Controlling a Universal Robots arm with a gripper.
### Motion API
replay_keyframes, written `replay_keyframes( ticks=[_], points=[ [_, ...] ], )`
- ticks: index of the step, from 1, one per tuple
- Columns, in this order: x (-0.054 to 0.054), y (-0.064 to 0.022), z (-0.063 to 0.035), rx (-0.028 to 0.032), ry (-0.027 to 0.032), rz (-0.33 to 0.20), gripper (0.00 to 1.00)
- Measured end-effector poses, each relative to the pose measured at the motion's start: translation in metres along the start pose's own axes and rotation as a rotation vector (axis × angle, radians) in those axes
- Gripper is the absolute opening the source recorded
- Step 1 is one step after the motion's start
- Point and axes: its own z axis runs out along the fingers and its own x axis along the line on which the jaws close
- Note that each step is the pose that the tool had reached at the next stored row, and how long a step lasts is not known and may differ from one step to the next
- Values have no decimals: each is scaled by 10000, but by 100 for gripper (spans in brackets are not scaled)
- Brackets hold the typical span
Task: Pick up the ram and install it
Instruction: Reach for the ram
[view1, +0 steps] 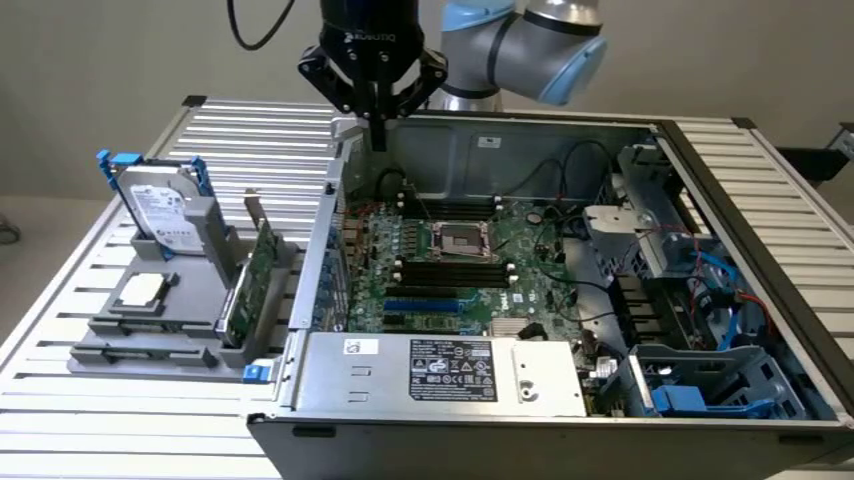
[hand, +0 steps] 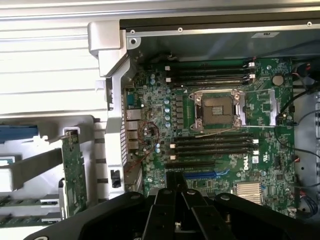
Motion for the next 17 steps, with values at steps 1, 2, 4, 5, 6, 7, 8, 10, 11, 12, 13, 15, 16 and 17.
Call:
replay_keyframes(
  ticks=[1, 2, 4, 5, 6, 7, 8, 10, 11, 12, 13, 15, 16, 17],
  points=[
    [47, -10, 2, 0, 0, 0, 11],
    [91, -22, 3, 1, 1, 0, 11],
    [180, -47, 6, 0, 0, 1, 11],
    [224, -58, 7, 0, 0, -1, 11],
    [270, -70, 8, -1, 0, 0, 11],
    [314, -80, 9, 0, 0, 0, 11],
    [359, -91, 10, 0, 0, 1, 11],
    [451, -113, 15, 0, 0, 0, 11],
    [496, -125, 18, 0, 0, 0, 11],
    [540, -136, 20, 1, 1, 1, 11],
    [584, -148, 23, 1, 0, 0, 11],
    [672, -175, 31, -1, 0, 0, 11],
    [719, -191, 34, 1, 1, 0, 11],
    [763, -206, 37, 0, 0, 0, 11]
  ],
)
